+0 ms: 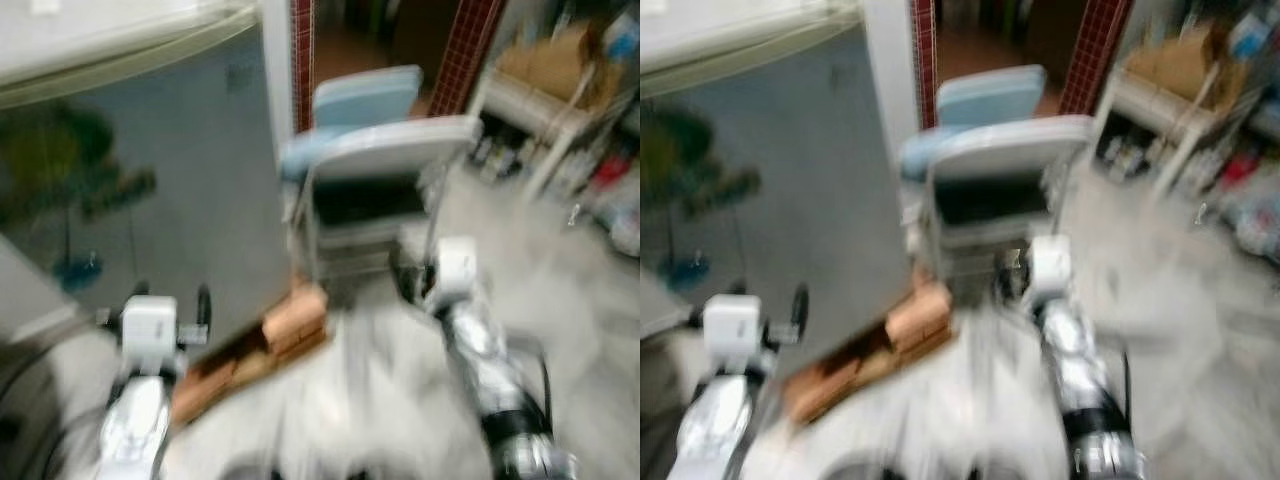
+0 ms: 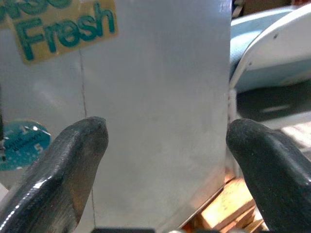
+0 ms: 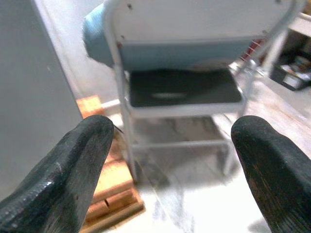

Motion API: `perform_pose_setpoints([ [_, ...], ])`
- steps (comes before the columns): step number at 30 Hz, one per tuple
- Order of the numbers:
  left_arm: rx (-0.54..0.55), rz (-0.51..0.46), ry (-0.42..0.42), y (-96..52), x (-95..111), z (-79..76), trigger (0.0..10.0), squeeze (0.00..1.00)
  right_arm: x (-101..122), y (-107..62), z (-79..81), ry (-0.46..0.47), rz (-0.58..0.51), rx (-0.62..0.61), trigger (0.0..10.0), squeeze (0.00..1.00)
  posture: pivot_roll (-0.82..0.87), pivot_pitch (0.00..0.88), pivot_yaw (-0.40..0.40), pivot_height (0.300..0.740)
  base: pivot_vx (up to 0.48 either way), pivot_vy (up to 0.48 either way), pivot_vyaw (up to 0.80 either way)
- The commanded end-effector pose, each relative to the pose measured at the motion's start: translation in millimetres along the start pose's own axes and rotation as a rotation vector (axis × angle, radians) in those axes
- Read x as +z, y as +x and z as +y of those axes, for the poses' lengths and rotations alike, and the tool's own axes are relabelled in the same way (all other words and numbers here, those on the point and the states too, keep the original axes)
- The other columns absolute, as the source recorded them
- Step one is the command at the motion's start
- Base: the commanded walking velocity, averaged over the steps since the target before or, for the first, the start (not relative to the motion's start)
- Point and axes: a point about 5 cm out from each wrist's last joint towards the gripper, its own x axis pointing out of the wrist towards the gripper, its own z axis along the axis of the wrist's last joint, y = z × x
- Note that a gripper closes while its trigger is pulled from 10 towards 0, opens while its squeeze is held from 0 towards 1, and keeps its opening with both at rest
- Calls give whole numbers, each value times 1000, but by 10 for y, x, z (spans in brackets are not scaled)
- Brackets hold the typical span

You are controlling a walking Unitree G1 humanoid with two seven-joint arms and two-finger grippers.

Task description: Restocking fridge

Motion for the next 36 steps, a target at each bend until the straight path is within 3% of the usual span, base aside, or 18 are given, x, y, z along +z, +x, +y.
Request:
perform_pose_setpoints([
  [1, 20, 8, 22, -21, -11, 85, 10000, 0, 78, 41, 72, 1, -30, 23, 10000, 0, 76, 61, 4, 740, 0, 480, 0],
  [10, 32, 4, 37, -46, -1, 98, 10000, 0, 94, 50, 105, 0, -38, 25, 10000, 0, 97, 88, -8, 740, 0, 479, 0],
  [16, 22, 24, 38, -135, -47, 59, 10000, 0, 9, -14, 29, -16, -13, 18, 10000, 0, 98, 94, -8, 740, 0, 466, 0],
  [30, 16, 32, 54, -154, -66, 79, 10000, 0, 2, -46, -72, -37, -6, -5, 10000, 0, 88, 85, -18, 740, 0, 464, 0],
  [36, 24, 40, 50, -167, -72, 91, 10000, 0, -16, -60, -98, -42, -1, -9, 10000, 0, 90, 86, -19, 740, 0, 126, 0],
])
